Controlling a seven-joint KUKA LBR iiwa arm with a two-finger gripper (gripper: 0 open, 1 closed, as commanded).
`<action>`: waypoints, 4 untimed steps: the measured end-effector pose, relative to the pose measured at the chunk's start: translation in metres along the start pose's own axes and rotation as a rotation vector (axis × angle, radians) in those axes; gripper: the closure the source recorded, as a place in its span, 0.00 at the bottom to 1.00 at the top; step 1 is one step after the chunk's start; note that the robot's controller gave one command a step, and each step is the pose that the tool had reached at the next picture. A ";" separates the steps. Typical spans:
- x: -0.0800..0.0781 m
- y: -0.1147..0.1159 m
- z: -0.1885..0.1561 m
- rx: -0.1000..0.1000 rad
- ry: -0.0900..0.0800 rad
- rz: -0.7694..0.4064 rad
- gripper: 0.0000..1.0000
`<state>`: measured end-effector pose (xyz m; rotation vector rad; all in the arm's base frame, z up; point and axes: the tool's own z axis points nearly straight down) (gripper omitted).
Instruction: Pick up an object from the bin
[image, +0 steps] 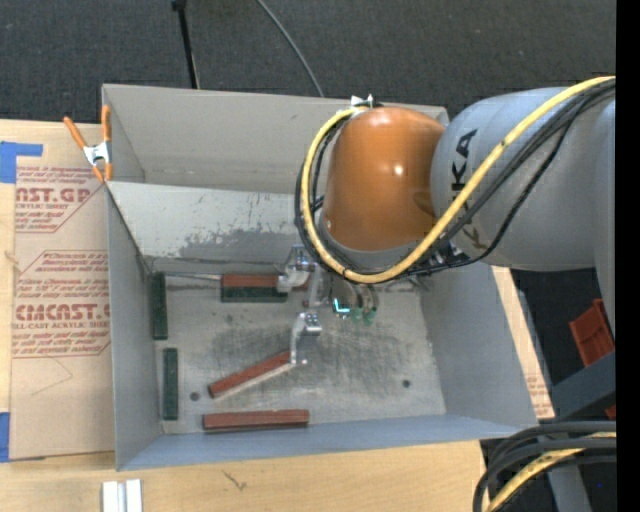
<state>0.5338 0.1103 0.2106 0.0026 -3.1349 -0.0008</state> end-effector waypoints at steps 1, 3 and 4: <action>-0.002 0.000 -0.004 -0.001 -0.008 0.001 0.00; 0.019 -0.013 0.133 -0.008 -0.025 0.035 0.00; 0.019 -0.015 0.134 -0.006 -0.024 0.039 1.00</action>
Offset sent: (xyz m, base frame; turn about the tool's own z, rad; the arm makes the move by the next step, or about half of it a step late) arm -0.0252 -0.0179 -0.1406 0.0392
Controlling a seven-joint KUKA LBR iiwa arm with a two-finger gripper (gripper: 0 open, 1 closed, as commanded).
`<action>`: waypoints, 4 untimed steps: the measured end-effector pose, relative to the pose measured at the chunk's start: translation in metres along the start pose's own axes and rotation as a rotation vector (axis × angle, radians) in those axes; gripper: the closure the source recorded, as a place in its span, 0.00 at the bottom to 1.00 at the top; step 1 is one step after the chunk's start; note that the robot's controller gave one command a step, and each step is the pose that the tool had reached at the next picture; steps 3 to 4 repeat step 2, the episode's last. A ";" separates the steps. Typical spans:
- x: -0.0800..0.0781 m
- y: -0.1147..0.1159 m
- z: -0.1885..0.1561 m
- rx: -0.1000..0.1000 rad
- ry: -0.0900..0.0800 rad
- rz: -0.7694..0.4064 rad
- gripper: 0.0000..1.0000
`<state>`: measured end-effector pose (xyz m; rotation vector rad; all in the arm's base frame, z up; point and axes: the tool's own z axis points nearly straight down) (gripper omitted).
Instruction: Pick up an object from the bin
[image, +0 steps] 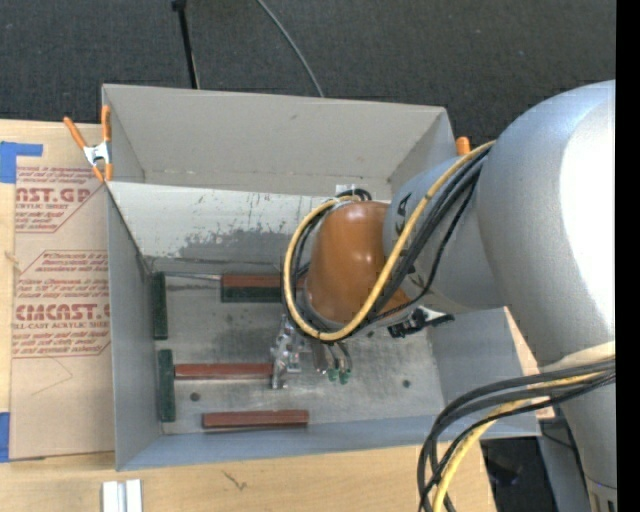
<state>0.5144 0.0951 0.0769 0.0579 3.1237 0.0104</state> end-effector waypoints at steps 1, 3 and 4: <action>0.000 0.000 0.000 0.000 0.000 0.000 1.00; -0.001 -0.010 -0.197 0.007 0.020 -0.067 1.00; -0.001 -0.010 -0.197 0.007 0.020 -0.067 1.00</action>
Offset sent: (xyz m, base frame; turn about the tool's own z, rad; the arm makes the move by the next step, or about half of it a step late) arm -0.0017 -0.0132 0.2404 -0.0798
